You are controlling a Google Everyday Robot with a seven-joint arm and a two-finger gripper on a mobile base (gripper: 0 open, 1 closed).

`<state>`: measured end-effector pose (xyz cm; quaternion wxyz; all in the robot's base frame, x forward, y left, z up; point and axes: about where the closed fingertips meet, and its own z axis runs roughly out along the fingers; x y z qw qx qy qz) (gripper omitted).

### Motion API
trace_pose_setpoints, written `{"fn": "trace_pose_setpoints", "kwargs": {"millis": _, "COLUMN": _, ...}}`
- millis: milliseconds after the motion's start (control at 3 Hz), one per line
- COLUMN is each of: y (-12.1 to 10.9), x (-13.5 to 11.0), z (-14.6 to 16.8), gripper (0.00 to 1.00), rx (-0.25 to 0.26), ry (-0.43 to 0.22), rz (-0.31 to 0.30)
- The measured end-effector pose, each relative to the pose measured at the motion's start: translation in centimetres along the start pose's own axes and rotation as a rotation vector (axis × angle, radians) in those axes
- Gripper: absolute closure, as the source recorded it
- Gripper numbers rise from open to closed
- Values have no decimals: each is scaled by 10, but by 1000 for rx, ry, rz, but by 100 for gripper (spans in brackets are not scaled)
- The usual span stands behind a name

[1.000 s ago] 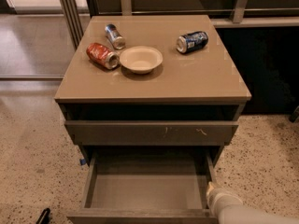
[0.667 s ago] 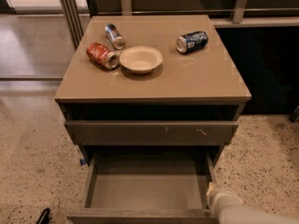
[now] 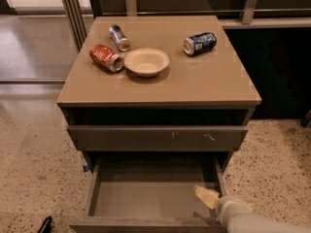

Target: Open middle drawer

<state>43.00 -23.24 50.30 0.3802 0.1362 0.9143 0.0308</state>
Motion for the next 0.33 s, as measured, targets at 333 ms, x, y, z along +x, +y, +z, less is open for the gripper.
{"fn": "trace_pose_setpoints", "kwargs": {"millis": 333, "y": 0, "x": 0, "z": 0, "gripper": 0, "rx": 0, "ry": 0, "rz": 0}}
